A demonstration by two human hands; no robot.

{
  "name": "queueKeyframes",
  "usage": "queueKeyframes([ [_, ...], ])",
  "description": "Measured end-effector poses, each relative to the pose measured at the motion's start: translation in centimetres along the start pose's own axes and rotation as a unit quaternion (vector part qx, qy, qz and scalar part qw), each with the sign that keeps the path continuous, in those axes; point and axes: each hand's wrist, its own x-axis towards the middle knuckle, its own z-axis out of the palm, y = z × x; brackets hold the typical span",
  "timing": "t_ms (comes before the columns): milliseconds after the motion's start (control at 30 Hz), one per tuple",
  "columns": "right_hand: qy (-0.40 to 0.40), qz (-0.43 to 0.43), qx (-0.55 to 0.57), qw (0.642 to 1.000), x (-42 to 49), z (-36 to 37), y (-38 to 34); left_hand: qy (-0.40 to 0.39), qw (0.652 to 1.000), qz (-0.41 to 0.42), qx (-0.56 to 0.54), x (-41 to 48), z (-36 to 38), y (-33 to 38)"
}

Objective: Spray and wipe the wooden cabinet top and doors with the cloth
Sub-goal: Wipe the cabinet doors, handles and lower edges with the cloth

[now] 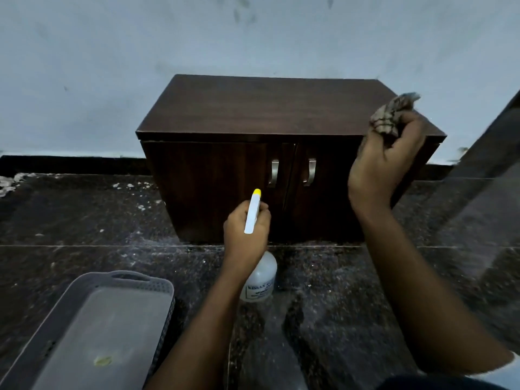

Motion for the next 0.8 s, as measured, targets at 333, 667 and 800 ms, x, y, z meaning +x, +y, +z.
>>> queueKeyframes([
  [333, -0.502, -0.185, -0.326, 0.78, 1.1, 6.2, -0.8, 0.035, 0.999, -0.003, -0.026, -0.5, 0.1, 2.8],
  [667, -0.612, -0.236, -0.345, 0.671, 3.6, 5.3, -0.7, 0.052, 0.998, -0.005, -0.045, 0.1, -1.0, 4.5],
  [800, -0.529, -0.163, -0.44, 0.707, 7.7, -0.5, 3.3, 0.025, 0.999, -0.003, -0.043, 0.2, -1.6, 5.2],
])
